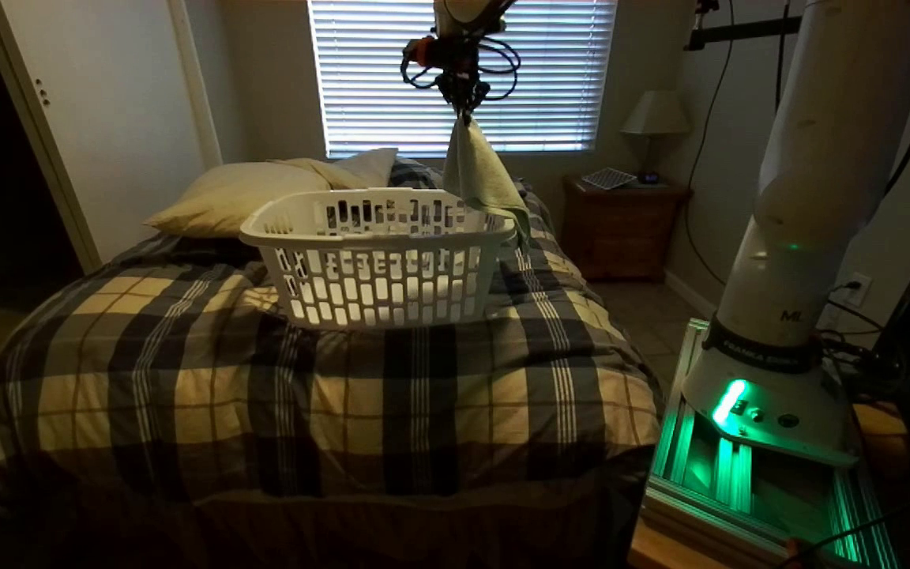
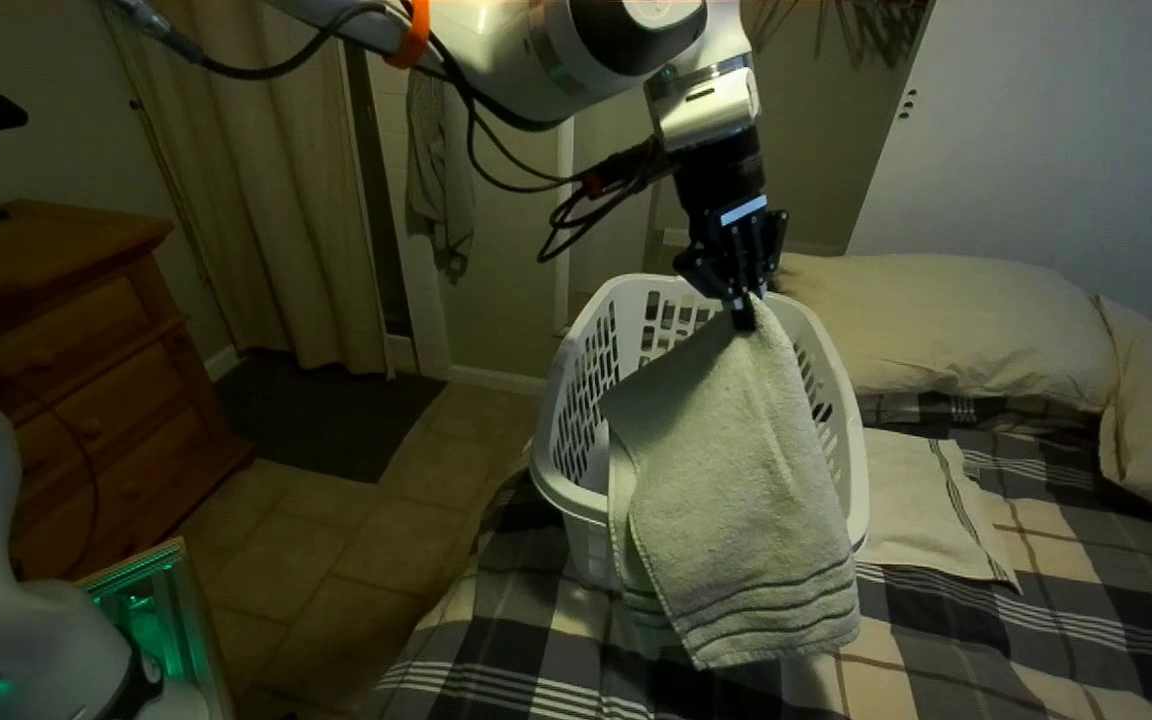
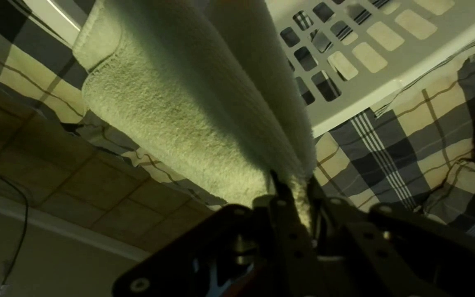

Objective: Put the towel on the basket

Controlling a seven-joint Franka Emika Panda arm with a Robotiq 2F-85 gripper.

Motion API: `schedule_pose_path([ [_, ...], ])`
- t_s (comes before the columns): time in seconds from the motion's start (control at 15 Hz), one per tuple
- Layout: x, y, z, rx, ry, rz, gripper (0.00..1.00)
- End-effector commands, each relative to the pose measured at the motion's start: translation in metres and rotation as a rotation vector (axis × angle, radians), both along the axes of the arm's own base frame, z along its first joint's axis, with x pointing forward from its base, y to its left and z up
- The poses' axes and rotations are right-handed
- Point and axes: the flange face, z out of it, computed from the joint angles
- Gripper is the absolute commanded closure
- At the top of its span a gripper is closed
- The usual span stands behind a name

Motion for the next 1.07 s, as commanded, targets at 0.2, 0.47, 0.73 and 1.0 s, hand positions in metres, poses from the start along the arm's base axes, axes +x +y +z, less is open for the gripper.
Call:
schedule_pose_path([
  [0.2,0.027,0.003,-0.009,0.053,-0.081,-0.022,0.64],
  [0.47,0.035,0.006,-0.017,0.059,-0.143,0.008,0.42],
  [0.73,0.028,0.011,-0.013,0.07,-0.118,0.06,0.16],
  [1.0,-0.006,0.012,0.005,0.025,0.008,0.232,0.0],
])
